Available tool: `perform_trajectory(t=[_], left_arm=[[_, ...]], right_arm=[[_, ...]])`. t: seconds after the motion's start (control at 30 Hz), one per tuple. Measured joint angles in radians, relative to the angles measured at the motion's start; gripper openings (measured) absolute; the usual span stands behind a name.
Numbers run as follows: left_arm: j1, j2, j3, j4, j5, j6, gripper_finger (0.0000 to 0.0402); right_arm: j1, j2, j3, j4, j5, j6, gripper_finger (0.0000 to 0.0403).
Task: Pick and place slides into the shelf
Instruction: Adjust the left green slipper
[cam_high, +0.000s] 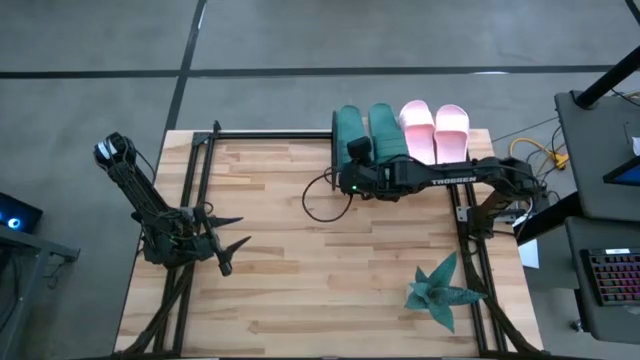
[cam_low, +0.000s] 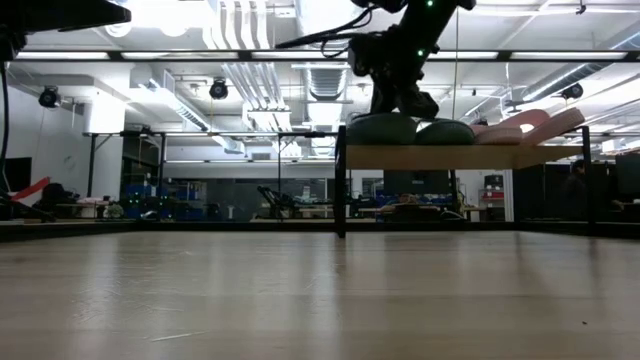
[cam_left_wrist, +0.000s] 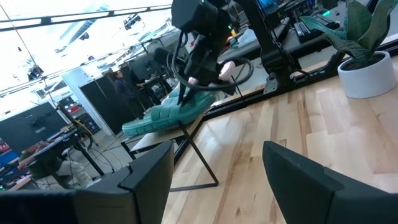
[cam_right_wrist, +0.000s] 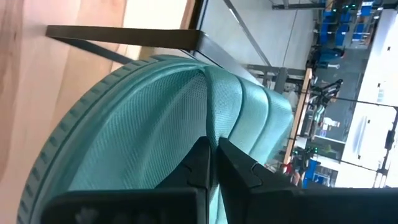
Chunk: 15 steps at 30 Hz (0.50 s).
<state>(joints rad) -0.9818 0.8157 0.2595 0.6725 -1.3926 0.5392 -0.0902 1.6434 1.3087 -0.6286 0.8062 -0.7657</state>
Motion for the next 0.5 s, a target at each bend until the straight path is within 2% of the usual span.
perform_trajectory(t=[0.2, 0.37, 0.5], left_arm=[[0.000, 0.000, 0.000, 0.000, 0.000, 0.000, 0.0231], [0.000, 0.000, 0.000, 0.000, 0.000, 0.000, 0.0231], [0.000, 0.000, 0.000, 0.000, 0.000, 0.000, 0.0231]], right_arm=[[-0.001, 0.024, 0.001, -0.016, 0.000, -0.014, 0.0011], [-0.003, 0.025, 0.012, -0.016, -0.043, -0.013, 0.0011], [-0.002, 0.026, 0.032, -0.016, -0.048, 0.030, 0.0016]])
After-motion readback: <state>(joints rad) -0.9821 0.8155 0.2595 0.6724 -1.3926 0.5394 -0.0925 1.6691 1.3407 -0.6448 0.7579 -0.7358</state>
